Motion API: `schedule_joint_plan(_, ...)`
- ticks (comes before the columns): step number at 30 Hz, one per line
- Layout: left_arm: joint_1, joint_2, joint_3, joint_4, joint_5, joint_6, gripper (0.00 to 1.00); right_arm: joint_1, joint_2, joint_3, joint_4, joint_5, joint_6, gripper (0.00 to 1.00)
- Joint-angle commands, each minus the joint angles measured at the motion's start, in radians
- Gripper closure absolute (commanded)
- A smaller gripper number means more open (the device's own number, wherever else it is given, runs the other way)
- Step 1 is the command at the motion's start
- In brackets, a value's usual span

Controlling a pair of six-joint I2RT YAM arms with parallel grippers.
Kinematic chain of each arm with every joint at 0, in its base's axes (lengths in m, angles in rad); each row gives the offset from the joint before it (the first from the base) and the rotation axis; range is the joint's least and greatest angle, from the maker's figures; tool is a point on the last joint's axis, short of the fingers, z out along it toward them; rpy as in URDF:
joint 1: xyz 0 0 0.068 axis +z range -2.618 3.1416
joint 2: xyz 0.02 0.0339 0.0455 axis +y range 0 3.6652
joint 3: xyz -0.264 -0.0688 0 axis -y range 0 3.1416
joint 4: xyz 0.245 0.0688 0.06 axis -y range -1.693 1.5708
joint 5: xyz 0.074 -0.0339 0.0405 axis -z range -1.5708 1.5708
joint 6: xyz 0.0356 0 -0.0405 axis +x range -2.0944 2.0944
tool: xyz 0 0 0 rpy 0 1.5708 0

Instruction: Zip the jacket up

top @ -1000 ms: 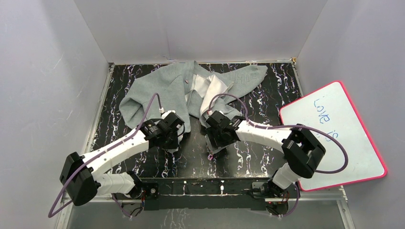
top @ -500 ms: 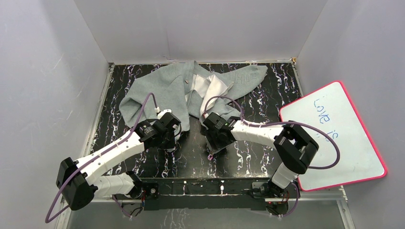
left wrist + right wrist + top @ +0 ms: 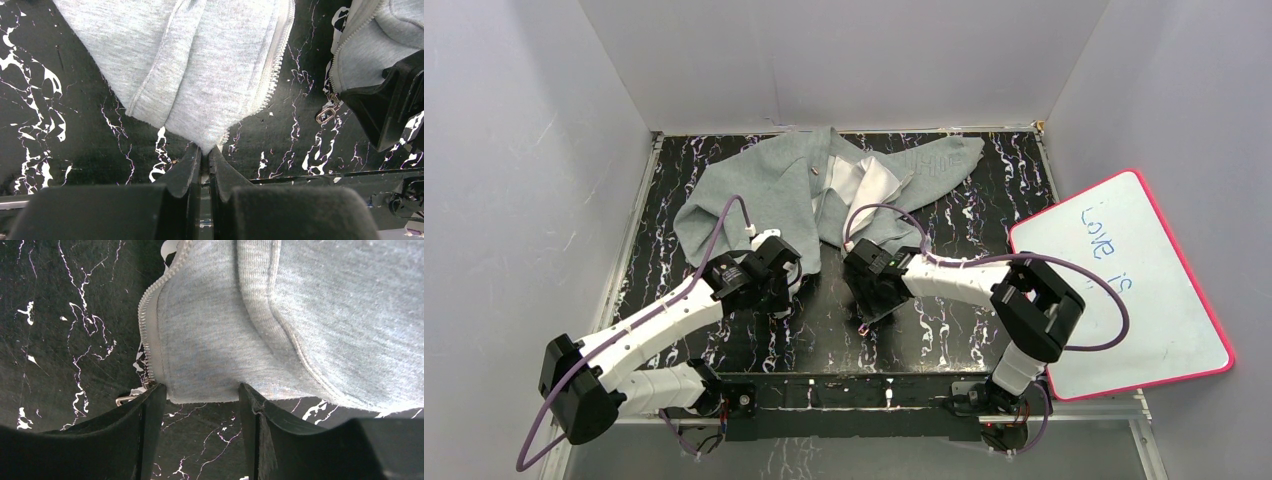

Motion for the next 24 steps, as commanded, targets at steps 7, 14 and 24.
schedule_joint_plan(7, 0.006, -0.033, -0.013, -0.017, -0.026, -0.005, 1.00, 0.017, 0.034, -0.004, 0.025, 0.021, 0.023, 0.40)
schedule_joint_plan(14, 0.006, -0.033, -0.011, -0.019, -0.027, -0.002, 1.00, 0.044, 0.066, -0.061, 0.041, 0.017, 0.060, 0.60)
schedule_joint_plan(24, 0.007, -0.042, -0.003, -0.030, -0.031, -0.001, 1.00, 0.058, 0.068, -0.041, 0.024, 0.018, 0.084, 1.00)
